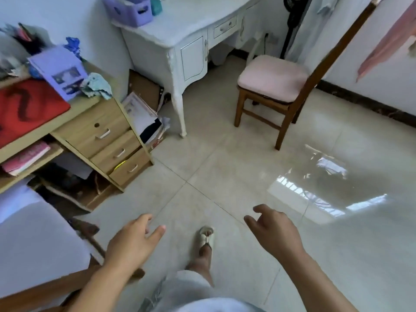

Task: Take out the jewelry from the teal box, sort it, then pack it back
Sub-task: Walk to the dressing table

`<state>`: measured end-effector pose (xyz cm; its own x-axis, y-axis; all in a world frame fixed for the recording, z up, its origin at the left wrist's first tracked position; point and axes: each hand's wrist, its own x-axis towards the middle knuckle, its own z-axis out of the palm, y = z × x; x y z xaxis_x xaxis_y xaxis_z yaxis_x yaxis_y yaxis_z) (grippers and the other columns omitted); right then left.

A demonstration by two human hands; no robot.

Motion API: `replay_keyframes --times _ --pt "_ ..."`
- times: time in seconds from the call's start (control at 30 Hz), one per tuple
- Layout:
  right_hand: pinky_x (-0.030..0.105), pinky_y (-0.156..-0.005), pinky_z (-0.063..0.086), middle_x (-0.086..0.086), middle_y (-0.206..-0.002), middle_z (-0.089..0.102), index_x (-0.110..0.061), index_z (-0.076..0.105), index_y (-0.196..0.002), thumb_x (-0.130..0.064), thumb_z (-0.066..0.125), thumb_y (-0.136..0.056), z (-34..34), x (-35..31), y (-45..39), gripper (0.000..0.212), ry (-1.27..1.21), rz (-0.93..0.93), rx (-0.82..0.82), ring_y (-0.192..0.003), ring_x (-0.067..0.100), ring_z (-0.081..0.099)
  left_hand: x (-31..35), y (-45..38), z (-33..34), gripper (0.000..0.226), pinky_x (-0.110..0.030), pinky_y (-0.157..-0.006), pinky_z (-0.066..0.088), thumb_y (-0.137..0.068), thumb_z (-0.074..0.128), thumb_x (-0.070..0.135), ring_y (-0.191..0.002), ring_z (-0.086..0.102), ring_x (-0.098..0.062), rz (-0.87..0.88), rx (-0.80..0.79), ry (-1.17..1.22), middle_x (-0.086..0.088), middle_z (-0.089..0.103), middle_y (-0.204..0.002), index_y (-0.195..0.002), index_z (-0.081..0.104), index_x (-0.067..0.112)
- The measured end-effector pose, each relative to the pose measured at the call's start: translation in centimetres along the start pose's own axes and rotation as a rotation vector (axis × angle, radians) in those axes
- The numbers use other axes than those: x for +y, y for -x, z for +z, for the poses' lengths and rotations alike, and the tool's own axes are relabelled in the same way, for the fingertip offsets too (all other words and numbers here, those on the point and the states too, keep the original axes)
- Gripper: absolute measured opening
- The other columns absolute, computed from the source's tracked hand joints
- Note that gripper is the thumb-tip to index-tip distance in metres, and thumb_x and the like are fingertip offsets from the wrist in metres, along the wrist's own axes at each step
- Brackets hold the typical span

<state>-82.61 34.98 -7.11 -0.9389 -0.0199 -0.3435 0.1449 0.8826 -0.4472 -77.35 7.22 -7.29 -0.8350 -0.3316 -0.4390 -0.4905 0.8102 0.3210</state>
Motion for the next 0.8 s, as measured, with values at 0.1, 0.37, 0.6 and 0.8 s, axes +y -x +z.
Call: replay_keyframes --times 0.1,0.37,0.6,0.8 --pt "0.029 -0.077 0.046 -0.004 -0.102 0.068 -0.025 0.051 -0.122 -0.049 0.048 -0.086 -3.0 -2.8 -8.8 0.043 -0.005 0.001 0.007 -0.1 0.018 0.06 4.0 -8.5 -3.4 0.055 -0.031 -0.081 0.044 -0.086 0.047 0.054 -0.108 0.056 -0.018 0.023 0.015 0.011 0.002 0.059 -0.121 -0.133 0.04 0.026" --pt "0.028 -0.071 0.042 -0.005 -0.109 0.063 -0.025 0.056 -0.116 -0.048 0.052 -0.085 -12.2 -3.6 -25.9 0.039 -0.088 0.09 0.139 -0.09 0.014 0.061 19.0 -27.4 -11.0 0.052 -0.033 -0.086 0.048 -0.086 0.048 0.053 -0.105 0.057 -0.016 0.262 0.016 -0.024 0.003 0.058 -0.119 -0.13 0.044 0.027" --pt "0.03 -0.073 0.044 0.001 -0.104 0.066 -0.02 0.061 -0.112 -0.044 0.057 -0.084 -17.7 1.3 -42.2 0.037 -0.169 0.227 0.139 -0.093 0.017 0.061 32.8 -41.4 -11.0 0.052 -0.031 -0.086 0.047 -0.084 0.048 0.055 -0.106 0.057 -0.014 0.315 -0.001 -0.008 0.007 0.059 -0.118 -0.13 0.044 0.03" --pt "0.027 -0.066 0.041 -0.002 -0.103 0.066 -0.024 0.056 -0.113 -0.048 0.049 -0.086 -24.6 -1.0 -58.2 0.036 -0.03 0.115 0.007 -0.095 0.018 0.061 41.0 -51.0 -15.3 0.051 -0.029 -0.085 0.044 -0.085 0.047 0.054 -0.112 0.054 -0.012 0.208 -0.022 -0.01 0.008 0.057 -0.124 -0.13 0.043 0.031"
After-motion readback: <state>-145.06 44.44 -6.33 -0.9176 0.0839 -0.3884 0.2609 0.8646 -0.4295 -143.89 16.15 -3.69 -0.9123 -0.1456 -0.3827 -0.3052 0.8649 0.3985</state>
